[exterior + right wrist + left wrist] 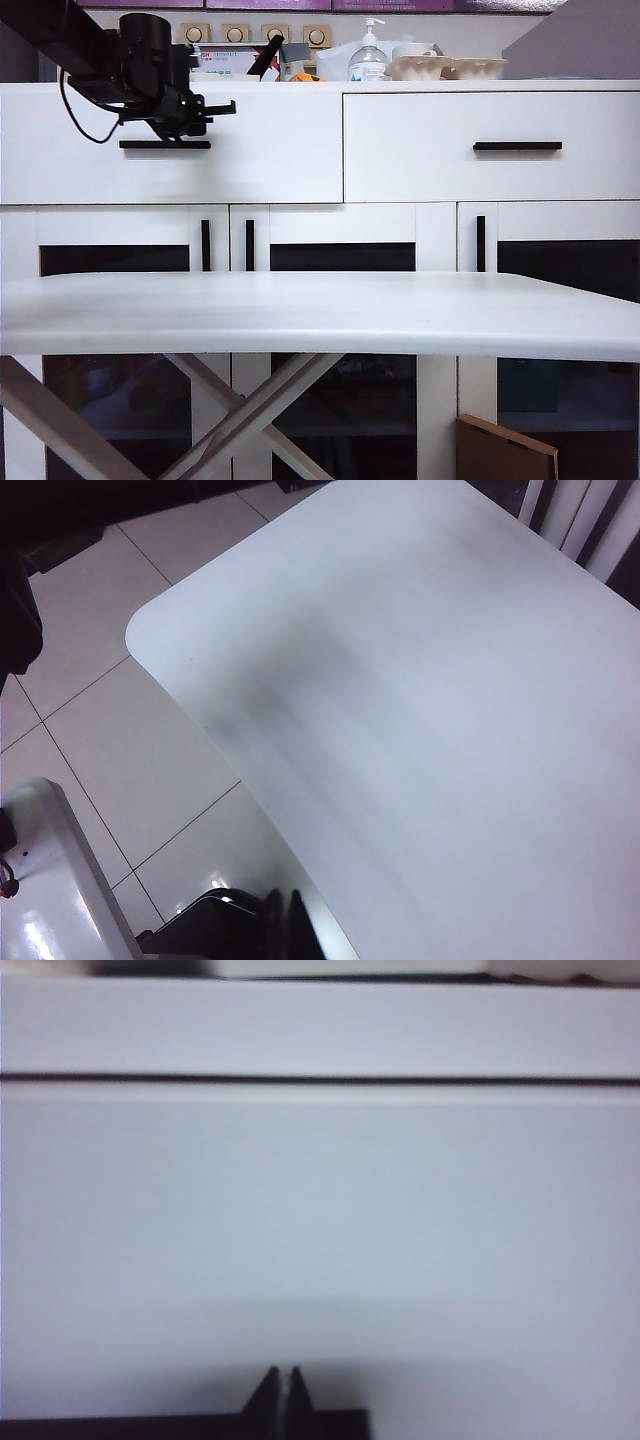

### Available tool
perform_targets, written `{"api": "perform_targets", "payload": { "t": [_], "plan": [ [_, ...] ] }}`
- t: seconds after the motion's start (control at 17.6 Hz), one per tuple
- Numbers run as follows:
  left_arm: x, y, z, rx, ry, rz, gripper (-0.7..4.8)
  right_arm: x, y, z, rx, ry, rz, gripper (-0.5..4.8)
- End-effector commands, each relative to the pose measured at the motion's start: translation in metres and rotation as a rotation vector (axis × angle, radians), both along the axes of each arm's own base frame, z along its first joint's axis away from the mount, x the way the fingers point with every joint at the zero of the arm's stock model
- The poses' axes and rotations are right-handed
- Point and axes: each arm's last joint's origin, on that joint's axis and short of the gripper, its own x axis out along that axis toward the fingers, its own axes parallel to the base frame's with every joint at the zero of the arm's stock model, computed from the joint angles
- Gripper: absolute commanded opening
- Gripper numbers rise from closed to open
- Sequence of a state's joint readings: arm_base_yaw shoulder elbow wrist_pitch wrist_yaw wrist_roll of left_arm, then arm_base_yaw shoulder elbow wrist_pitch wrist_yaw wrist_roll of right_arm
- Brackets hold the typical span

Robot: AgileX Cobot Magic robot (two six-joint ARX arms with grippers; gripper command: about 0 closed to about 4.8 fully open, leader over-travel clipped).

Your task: Pick up a can of beer from the white table, open the left drawer, place the beer inside the drawer, and finally close the drawer.

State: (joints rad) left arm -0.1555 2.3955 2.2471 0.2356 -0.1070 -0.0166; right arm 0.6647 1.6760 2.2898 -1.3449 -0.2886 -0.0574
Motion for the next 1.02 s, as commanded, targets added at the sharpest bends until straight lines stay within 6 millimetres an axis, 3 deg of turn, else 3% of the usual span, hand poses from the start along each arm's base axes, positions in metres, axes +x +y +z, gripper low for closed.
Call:
{"api": "perform_targets", "payload": {
  "t": [0.06, 0.45, 0.57, 0.74, 1.02],
  "plan": [
    [-0.001, 0.009, 0.009, -0.002, -0.018, 0.016, -0.06, -0.002, -0.001, 0.003, 0.012, -0.016, 0.006, -0.01],
    [-0.004, 0.014, 0.031, -0.021, -0.063, 0.009, -0.06, -0.004, -0.002, 0.001, -0.006, 0.006, 0.005, -0.01],
    [-0.014, 0.014, 0.050, -0.017, -0.052, -0.012, -0.06, -0.004, -0.004, 0.003, -0.017, -0.015, -0.020, -0.01],
    [-0.048, 0.018, 0.097, -0.018, 0.000, -0.066, -0.06, -0.016, -0.020, 0.015, -0.076, -0.128, -0.158, -0.01],
    [-0.119, 0.025, 0.165, -0.032, 0.091, -0.131, -0.06, -0.061, -0.060, 0.042, -0.070, -0.265, -0.284, -0.01]
  ]
}}
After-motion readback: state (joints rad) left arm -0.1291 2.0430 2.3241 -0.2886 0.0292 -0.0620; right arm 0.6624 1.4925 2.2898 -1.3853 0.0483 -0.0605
